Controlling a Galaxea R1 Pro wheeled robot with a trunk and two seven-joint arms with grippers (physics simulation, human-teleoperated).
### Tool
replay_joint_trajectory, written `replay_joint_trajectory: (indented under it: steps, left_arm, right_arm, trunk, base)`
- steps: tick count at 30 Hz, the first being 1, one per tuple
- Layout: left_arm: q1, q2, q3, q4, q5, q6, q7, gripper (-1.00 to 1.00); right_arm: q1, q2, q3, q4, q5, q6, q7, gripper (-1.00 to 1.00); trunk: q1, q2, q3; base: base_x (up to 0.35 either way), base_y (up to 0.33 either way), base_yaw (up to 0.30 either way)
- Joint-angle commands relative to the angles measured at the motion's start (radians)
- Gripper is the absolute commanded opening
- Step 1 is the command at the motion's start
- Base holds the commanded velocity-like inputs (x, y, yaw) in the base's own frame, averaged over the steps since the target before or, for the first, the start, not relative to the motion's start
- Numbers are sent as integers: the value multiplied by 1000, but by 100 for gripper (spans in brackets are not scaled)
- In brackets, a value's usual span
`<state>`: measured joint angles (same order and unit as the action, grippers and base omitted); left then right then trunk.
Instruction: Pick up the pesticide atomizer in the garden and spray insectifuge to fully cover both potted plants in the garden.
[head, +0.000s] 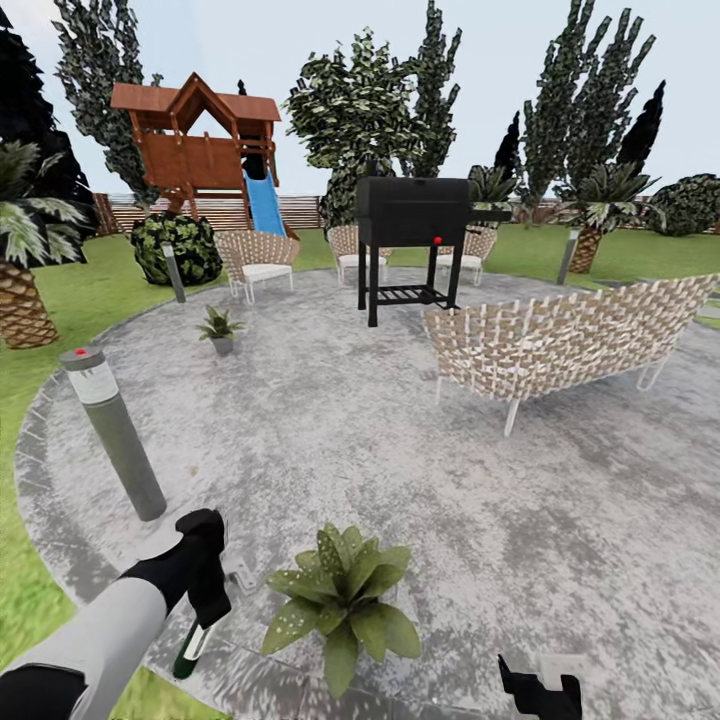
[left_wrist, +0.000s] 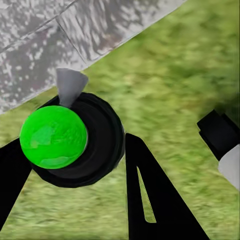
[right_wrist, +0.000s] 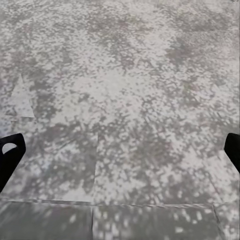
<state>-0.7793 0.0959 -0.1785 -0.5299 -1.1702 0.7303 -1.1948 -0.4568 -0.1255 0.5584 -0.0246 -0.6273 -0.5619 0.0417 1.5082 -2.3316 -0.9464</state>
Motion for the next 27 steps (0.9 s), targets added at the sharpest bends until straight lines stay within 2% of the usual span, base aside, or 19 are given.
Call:
replay_joint_trajectory:
  steps: [1,8,14,18,23,27]
  left_arm:
    - [2,1,-4,3,-1,8,-3,-100]
    - [11,1,-2,10,2,9,1,-100]
    - [11,0,-2,17,2,9,10,-100]
    - [19,-6,-2,46,4,8,44,-100]
    - [44,-1,3,50,7,8,59,-100]
    - [53,1,5,50,52,8,93,-100]
  right_arm:
    - [0,0,6,0,-10,-3,4,100]
    - [0,0,6,0,-11,-3,4,100]
    - [0,0,6,0,-10,-3,4,100]
    - [0,0,6,0,-9,-3,4,100]
    - [0,1,6,0,-9,-3,4,100]
    - [0,1,6,0,-9,-3,5,100]
  trunk:
    - [0,0,-1]
    - [0,0,-1]
    - [0,0,-1]
    - [0,0,-1]
    - [0,0,-1]
    - [0,0,-1]
  base:
    - [0,0,58]
    - [27,-17,8]
    - [198,-181,0]
    - [131,-197,4]
    - [12,-204,186]
    - [1,-127,246]
